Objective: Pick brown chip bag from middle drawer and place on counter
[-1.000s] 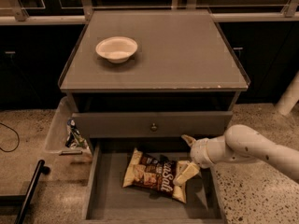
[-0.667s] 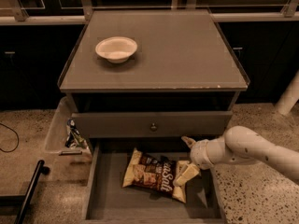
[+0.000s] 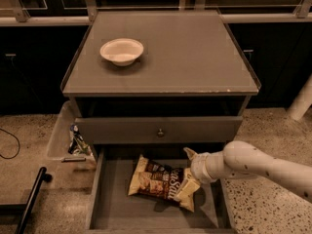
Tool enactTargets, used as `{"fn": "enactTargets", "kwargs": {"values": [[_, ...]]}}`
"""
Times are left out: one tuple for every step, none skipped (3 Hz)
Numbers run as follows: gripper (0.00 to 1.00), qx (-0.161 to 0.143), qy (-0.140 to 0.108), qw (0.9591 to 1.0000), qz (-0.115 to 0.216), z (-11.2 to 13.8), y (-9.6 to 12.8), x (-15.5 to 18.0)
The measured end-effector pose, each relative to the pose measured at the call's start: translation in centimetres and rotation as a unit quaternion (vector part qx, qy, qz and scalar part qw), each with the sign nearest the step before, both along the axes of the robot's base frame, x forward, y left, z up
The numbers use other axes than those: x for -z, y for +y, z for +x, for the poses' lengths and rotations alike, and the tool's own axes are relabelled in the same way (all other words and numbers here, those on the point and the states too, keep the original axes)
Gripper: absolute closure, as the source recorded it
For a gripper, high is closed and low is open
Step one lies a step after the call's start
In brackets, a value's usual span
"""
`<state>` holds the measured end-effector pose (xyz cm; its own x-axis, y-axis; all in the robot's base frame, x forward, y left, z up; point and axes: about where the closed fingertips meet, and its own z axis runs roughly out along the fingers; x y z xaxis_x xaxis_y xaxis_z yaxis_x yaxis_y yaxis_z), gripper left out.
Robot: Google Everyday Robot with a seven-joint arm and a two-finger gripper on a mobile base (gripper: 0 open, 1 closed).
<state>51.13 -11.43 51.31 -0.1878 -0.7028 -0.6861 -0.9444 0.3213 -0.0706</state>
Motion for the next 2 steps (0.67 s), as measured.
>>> {"fn": "enactTargets", "kwargs": {"values": [[0.00,0.000,-0.024,0.9997,-0.009,0.3,1.0,3.0],[0.00,-0.007,-0.042,0.9991,-0.002,0.9,1.9,5.4]]}}
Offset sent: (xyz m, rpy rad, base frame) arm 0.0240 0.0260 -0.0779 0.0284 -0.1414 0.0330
